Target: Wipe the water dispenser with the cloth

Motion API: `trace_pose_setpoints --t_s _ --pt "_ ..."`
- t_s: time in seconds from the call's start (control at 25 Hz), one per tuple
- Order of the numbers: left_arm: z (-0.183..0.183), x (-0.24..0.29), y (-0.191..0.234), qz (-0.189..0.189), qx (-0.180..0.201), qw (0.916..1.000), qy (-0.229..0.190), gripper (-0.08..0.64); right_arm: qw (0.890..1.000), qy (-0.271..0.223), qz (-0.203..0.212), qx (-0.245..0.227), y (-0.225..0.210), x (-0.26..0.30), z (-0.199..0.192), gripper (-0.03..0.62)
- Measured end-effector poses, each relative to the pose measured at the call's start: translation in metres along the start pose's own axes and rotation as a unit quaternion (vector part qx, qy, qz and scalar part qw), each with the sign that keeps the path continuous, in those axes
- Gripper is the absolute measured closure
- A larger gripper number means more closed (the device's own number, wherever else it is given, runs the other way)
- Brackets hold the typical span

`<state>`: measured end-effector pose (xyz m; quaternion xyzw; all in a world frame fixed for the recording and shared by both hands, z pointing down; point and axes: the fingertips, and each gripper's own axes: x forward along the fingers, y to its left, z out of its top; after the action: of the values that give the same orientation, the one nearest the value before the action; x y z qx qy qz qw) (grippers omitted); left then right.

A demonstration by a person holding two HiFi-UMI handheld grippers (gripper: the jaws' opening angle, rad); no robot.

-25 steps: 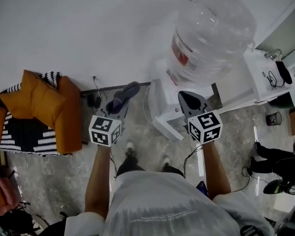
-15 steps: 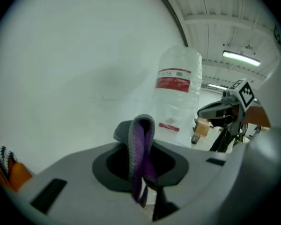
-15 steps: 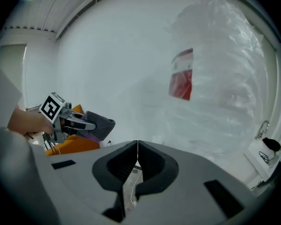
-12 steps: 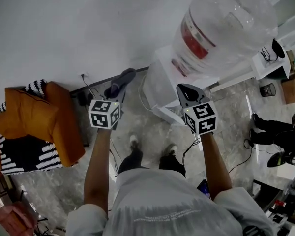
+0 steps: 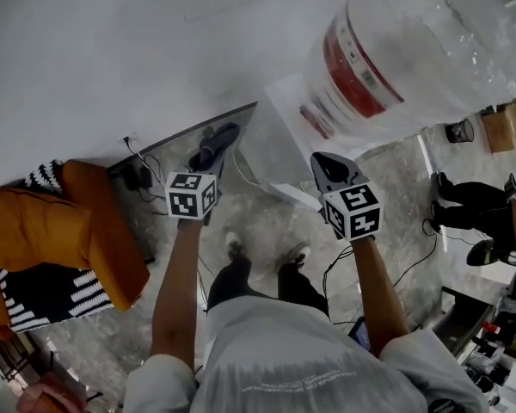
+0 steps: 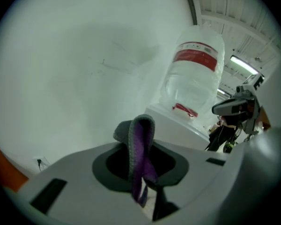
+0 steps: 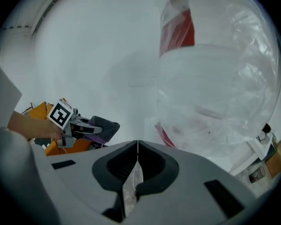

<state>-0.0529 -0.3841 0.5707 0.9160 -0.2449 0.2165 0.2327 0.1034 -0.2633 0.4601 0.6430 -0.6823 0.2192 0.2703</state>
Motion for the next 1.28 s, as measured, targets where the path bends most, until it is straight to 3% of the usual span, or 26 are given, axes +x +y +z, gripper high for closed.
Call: trace_pose_setpoints --t_s 0.2,0.36,0.52,0.8,1.0,1.16,1.28 --pt "-0.015 0.052 0.015 -0.020 -0.024 0.9992 0.023 0.479 1.000 0.029 0.002 0.002 -0.002 0.018 -0.009 0.577" --pt "-0.034 0.093 0.033 -0.013 -0.069 0.9968 0.038 0.478 0.999 0.042 0.001 0.025 -0.005 0.028 -0.014 0.577" --pt "-0.055 0.134 0.038 -0.001 -0.141 0.9889 0.046 0.477 0.997 0.054 -0.010 0.048 -0.010 0.026 -0.018 0.577" --pt "-0.076 0.192 0.023 -0.036 -0.194 0.9773 0.078 0.477 0.995 0.066 -0.020 0.066 -0.020 0.033 -0.033 0.577" --pt "-0.078 0.202 0.002 -0.061 -0.182 0.9776 0.086 0.477 0.995 0.073 -0.022 0.071 -0.022 0.029 -0.043 0.577" --pt "-0.085 0.196 -0.027 -0.107 -0.203 0.9705 0.073 0.477 0.994 0.076 -0.019 0.072 -0.023 0.028 -0.048 0.577" --pt "-0.096 0.192 -0.049 -0.128 -0.195 0.9690 0.082 0.477 0.995 0.070 -0.017 0.071 -0.024 0.028 -0.045 0.577"
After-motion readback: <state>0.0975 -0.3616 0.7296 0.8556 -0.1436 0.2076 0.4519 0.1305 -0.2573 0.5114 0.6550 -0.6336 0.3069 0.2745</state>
